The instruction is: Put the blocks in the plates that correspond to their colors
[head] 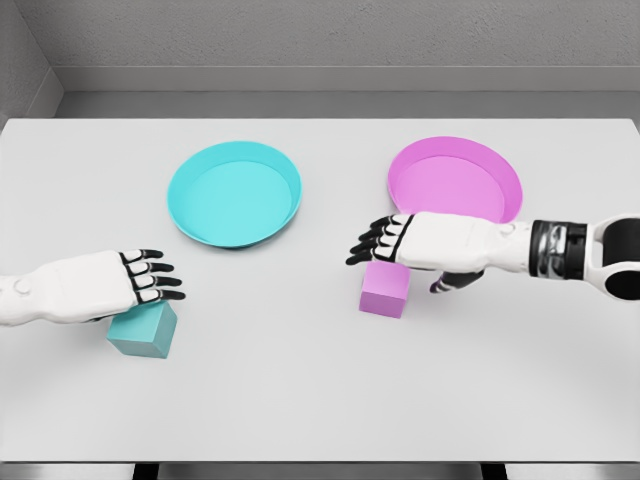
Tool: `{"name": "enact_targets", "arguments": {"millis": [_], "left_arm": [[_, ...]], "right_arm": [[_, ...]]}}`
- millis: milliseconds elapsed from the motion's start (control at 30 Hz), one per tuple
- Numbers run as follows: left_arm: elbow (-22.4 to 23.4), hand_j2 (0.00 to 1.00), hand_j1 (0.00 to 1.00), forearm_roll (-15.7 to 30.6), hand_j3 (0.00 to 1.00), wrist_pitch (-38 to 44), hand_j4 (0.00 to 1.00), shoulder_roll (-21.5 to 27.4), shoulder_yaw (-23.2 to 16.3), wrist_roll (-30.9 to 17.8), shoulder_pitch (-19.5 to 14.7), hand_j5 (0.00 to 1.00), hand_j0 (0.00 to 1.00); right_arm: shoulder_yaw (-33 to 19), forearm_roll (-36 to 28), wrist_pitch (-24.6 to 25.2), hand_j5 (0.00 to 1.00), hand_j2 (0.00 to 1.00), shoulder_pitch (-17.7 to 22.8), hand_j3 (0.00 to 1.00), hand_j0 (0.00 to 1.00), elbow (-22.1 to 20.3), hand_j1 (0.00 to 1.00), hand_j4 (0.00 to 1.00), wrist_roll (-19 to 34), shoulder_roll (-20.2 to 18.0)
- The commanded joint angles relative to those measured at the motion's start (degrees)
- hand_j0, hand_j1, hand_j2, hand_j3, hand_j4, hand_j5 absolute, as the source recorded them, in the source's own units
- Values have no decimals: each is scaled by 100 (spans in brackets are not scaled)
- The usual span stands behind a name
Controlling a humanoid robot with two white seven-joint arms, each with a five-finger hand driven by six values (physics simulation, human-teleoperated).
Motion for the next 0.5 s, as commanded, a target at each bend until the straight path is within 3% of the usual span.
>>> {"name": "enact_targets", "arguments": {"millis": [0, 300, 467], "left_arm": [[-4, 100, 100, 25, 100, 3, 100, -17, 3, 3, 0, 100, 100], [-39, 100, 100, 34, 100, 3, 100, -17, 3, 3, 18, 100, 100], [-39, 100, 100, 34, 100, 3, 100, 1, 3, -15, 26, 100, 100]], "right_arm": [[78, -8, 119, 100, 100, -9, 100, 100, -4, 100, 100, 89, 15], [438, 36, 401, 100, 100, -264, 100, 100, -4, 100, 100, 449, 376], [588, 71, 585, 100, 100, -352, 100, 100, 31, 100, 100, 458, 385]]}}
